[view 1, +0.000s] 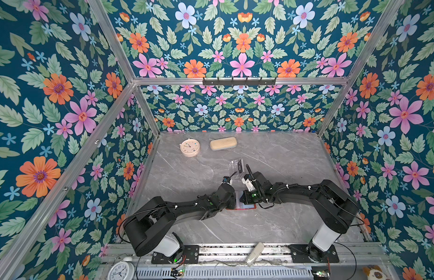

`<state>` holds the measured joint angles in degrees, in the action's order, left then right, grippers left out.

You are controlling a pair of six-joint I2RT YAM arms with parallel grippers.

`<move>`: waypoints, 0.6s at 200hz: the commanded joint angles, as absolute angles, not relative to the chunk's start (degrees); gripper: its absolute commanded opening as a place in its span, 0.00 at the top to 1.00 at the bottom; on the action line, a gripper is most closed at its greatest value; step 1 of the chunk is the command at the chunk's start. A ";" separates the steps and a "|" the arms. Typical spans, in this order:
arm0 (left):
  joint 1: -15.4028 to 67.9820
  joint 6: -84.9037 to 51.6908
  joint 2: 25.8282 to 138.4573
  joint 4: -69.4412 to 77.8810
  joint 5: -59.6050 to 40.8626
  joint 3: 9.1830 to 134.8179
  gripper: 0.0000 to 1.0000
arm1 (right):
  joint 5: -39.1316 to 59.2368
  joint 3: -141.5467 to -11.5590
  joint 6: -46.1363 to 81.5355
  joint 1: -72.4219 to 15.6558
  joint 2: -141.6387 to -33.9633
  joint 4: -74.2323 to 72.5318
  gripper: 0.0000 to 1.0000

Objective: Put the credit cards into the card holder

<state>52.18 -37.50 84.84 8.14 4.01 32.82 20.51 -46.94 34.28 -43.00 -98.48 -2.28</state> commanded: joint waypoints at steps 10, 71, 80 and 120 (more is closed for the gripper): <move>52.44 -39.29 85.59 4.34 8.56 32.94 0.83 | 19.70 -47.14 34.89 -43.09 -97.91 -2.37 0.87; 52.65 -38.61 81.68 0.58 11.96 34.02 0.72 | 15.11 -46.04 34.98 -43.14 -90.72 -0.49 0.81; 52.65 -38.22 80.12 0.36 12.45 34.16 0.69 | 13.98 -46.12 34.91 -43.15 -89.41 0.24 0.81; 51.24 -35.54 76.60 0.26 12.61 35.96 0.58 | 12.27 -49.17 32.69 -41.04 -86.75 6.26 0.79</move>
